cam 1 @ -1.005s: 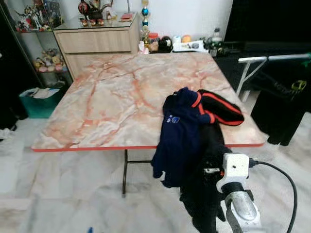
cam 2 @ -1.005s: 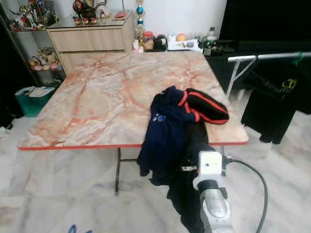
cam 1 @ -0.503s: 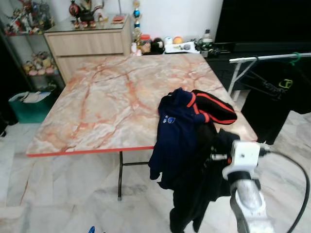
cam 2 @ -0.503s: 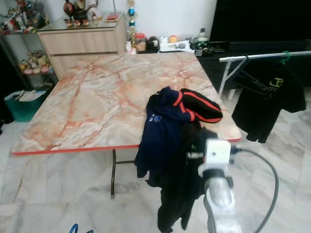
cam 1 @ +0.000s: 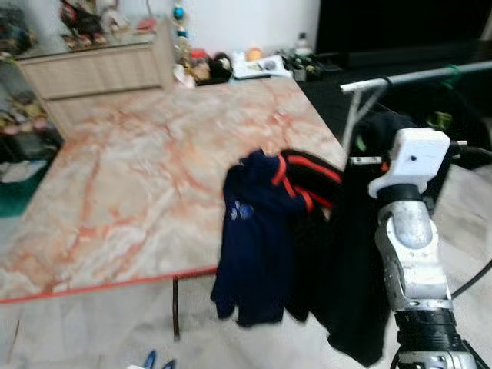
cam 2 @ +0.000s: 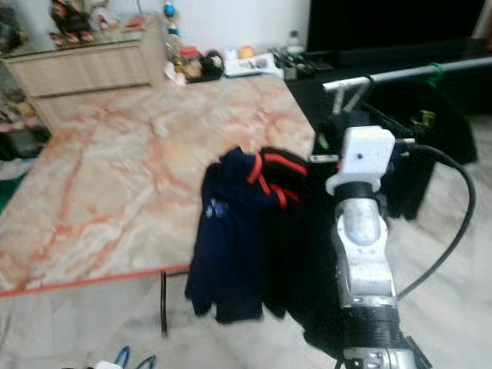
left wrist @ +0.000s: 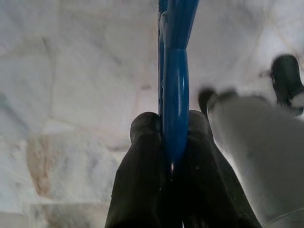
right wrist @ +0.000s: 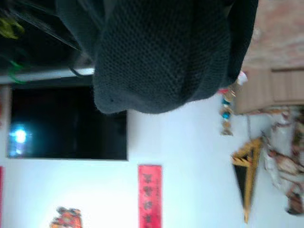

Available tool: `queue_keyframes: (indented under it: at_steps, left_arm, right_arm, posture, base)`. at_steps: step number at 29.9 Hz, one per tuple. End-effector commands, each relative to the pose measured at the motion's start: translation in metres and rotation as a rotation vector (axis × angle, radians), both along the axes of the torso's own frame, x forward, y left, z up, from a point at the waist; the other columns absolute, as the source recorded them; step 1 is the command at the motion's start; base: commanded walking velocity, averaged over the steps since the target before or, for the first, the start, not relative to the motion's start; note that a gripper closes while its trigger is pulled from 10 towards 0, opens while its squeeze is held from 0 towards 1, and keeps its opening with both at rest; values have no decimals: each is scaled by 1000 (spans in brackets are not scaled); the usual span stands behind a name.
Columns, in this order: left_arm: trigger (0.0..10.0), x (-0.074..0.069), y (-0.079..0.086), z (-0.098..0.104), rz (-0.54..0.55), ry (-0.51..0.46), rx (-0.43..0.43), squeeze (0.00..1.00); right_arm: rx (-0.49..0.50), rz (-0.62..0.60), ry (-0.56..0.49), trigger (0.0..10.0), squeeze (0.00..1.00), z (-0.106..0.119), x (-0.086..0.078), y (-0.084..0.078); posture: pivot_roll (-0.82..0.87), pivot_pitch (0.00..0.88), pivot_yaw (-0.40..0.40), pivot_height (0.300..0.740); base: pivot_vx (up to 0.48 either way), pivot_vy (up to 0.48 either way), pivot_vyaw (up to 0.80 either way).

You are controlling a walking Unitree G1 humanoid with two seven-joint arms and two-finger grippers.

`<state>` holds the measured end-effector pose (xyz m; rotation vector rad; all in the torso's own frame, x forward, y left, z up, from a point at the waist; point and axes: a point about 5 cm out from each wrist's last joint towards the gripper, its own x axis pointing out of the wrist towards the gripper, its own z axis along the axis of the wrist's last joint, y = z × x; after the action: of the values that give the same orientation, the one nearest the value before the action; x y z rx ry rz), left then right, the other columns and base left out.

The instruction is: Hang hanger

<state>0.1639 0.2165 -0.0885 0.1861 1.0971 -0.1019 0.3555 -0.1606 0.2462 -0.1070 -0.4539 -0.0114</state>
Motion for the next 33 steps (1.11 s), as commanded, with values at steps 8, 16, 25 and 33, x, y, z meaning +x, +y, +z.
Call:
queue_keyframes:
  at_steps: [8, 16, 25, 33]
  left_arm:
    - [10000, -7, 12, 0, -7, 26, 51, 0]
    - [10000, -6, 11, 0, -20, 29, 59, 0]
    - [10000, -7, 10, -1, -32, 39, 57, 0]
    - [10000, -8, 10, -1, -35, 39, 56, 0]
  right_arm:
    - [-103, 343, -116, 10000, 0, 40, 5, 61]
    - [-168, 493, -59, 10000, 0, 28, 6, 86]
    - [-159, 350, 372, 10000, 0, -54, 16, 57]
    - [-69, 307, 374, 10000, 1000, -67, -7, 50]
  posture:
    - [-104, 46, 88, 740]
    - [-95, 57, 83, 740]
    - [-98, 63, 83, 740]
    - [-94, 54, 76, 740]
  base:
    - [428, 0, 0]
    - [51, 0, 0]
    - [0, 0, 0]
    - [0, 0, 0]
